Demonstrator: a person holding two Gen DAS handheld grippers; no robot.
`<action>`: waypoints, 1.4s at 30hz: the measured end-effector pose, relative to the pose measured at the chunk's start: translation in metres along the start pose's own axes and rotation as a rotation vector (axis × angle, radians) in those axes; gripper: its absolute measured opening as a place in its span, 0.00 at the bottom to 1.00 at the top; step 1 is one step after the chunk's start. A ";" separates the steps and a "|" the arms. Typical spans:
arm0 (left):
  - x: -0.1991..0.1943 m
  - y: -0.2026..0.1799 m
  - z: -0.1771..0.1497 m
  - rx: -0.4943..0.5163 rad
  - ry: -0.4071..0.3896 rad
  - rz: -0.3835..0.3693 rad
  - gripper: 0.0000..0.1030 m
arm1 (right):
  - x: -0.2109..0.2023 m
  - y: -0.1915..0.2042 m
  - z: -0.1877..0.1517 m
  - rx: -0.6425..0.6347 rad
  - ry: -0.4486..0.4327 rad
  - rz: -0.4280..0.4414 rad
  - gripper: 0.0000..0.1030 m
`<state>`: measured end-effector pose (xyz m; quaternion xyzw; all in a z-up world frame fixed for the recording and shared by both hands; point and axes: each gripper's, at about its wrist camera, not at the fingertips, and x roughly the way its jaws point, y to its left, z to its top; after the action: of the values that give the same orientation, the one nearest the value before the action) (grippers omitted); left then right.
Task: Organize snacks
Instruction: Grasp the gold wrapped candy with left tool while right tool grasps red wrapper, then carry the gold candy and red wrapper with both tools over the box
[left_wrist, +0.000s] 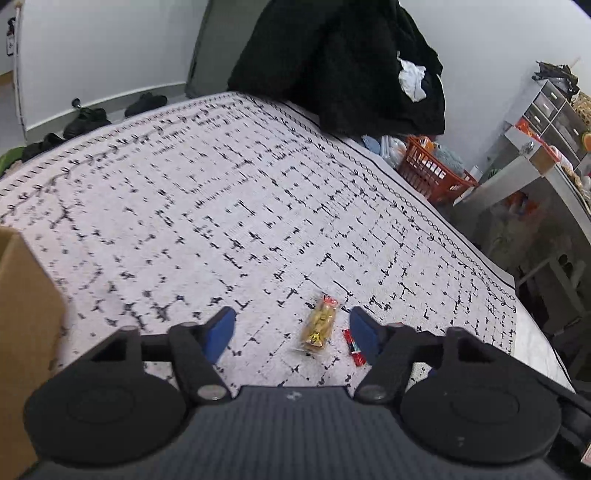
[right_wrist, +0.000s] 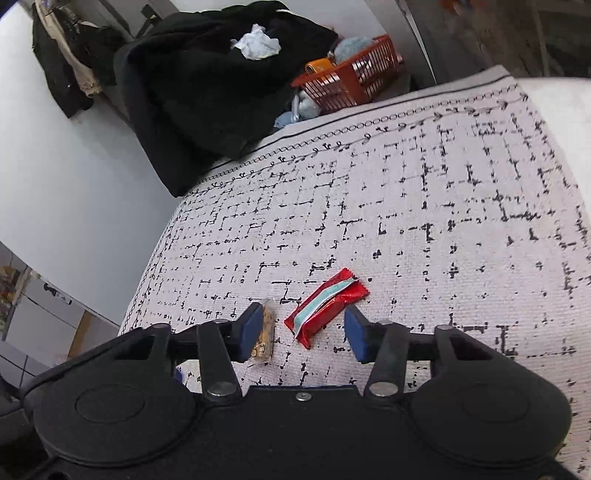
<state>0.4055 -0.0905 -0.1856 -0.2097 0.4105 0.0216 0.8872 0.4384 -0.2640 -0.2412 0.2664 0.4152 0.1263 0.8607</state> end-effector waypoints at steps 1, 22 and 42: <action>0.005 0.001 0.000 -0.003 0.007 -0.008 0.58 | 0.003 -0.001 0.000 0.009 0.002 -0.001 0.44; 0.072 0.000 0.007 0.002 0.108 -0.090 0.27 | 0.047 0.000 -0.003 0.059 0.025 -0.048 0.28; 0.064 0.027 0.023 -0.011 0.097 0.012 0.18 | 0.071 0.058 -0.020 -0.353 0.009 -0.275 0.25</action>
<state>0.4592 -0.0660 -0.2293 -0.2130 0.4541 0.0192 0.8649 0.4676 -0.1781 -0.2650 0.0520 0.4227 0.0795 0.9013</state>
